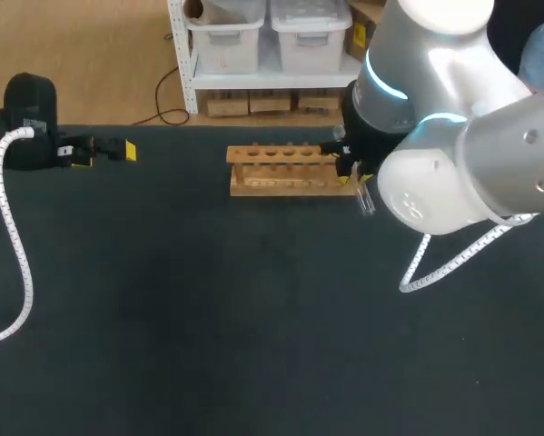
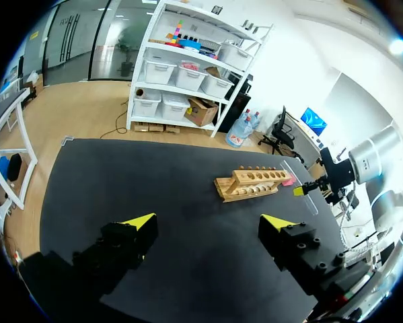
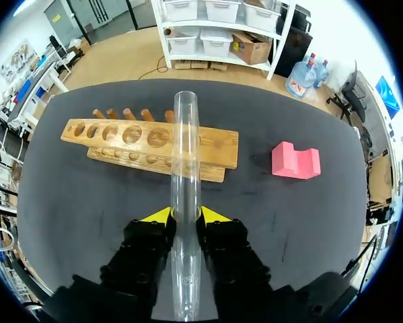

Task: Grasp the test tube, adjust it, and insert it.

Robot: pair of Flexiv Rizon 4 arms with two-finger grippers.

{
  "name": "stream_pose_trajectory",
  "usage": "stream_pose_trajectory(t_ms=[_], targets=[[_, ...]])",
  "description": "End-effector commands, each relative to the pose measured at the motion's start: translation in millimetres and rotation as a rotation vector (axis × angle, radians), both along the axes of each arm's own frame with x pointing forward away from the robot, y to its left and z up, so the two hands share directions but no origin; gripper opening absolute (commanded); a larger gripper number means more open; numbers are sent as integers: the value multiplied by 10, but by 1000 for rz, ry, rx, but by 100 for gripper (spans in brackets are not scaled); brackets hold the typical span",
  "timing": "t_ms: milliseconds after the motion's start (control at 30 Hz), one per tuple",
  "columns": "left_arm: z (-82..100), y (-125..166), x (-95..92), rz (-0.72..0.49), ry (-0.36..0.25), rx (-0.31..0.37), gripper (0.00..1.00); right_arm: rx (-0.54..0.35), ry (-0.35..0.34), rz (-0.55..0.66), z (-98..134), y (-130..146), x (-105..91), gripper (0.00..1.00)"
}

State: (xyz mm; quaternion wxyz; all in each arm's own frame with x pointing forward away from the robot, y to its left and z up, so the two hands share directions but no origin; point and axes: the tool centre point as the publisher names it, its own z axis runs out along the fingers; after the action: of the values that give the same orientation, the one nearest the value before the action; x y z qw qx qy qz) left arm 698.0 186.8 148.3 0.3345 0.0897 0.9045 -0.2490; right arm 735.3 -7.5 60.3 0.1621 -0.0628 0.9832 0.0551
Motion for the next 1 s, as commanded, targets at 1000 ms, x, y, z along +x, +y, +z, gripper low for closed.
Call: stream_pose_trajectory(t_ms=[1000], targets=[[3, -4, 0, 1, 1, 1, 100, 3, -54, 10, -166, 1, -102, 0]])
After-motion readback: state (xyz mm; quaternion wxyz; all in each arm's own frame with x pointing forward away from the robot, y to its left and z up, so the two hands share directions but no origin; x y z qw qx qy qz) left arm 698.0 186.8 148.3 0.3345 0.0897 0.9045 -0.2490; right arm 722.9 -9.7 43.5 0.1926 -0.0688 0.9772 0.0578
